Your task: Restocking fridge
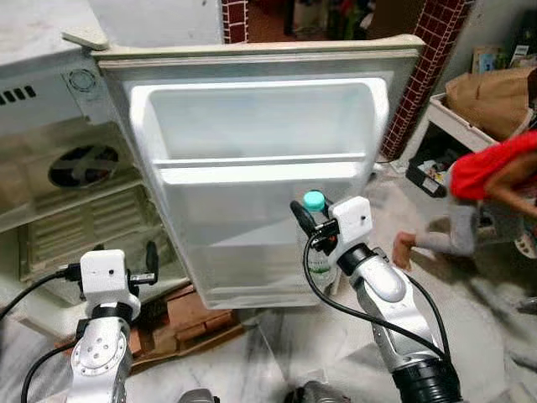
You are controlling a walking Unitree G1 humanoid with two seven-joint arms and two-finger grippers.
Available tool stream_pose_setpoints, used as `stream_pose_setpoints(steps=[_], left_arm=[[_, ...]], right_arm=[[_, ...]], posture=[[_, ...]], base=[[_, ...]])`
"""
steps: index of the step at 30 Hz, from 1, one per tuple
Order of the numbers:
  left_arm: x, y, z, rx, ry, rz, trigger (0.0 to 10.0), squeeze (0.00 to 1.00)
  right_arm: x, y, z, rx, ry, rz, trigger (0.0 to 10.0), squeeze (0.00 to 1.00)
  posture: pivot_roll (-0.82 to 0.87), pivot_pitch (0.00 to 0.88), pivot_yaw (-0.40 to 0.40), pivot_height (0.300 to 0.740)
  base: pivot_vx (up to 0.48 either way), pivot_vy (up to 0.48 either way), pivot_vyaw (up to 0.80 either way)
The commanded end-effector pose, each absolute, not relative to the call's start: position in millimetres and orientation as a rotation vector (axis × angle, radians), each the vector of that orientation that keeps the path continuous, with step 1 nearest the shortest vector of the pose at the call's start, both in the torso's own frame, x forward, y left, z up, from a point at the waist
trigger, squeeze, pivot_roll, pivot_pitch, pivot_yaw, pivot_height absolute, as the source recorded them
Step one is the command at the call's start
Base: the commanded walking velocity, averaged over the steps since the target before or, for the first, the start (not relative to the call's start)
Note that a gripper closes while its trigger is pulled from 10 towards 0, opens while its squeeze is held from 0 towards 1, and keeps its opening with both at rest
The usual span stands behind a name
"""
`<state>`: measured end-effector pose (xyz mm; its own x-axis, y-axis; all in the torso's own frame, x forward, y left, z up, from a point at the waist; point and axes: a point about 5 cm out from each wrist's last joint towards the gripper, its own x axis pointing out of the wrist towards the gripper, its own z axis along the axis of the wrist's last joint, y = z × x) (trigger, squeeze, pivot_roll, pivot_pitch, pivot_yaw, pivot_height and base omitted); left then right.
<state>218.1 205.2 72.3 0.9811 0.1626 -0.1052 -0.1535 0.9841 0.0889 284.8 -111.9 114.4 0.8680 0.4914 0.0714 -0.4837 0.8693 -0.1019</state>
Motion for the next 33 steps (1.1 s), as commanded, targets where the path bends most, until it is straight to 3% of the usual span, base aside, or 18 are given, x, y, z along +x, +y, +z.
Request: stream_pose_setpoints(steps=[1,9,33], left_arm=[[220,201,74,0.083,0.107,0.145,10.0,0.0],[221,204,76,0.079,0.098,0.152,10.0,0.0],[202,213,67,0.046,0.148,0.154,10.0,0.0]], right_arm=[[287,-121,120,-0.083,-0.111,0.482,10.0,0.0],[285,-118,121,-0.089,-0.115,0.511,10.0,0.0],[280,-122,110,-0.101,-0.091,0.468,10.0,0.0]], posture=[[0.03,0.073,0.007,0.74],[0.03,0.073,0.007,0.74],[0.02,0.068,0.019,0.74]], base=[[0.0,-0.48,0.0],[0.0,-0.343,0.0],[0.0,0.0,0.73]])
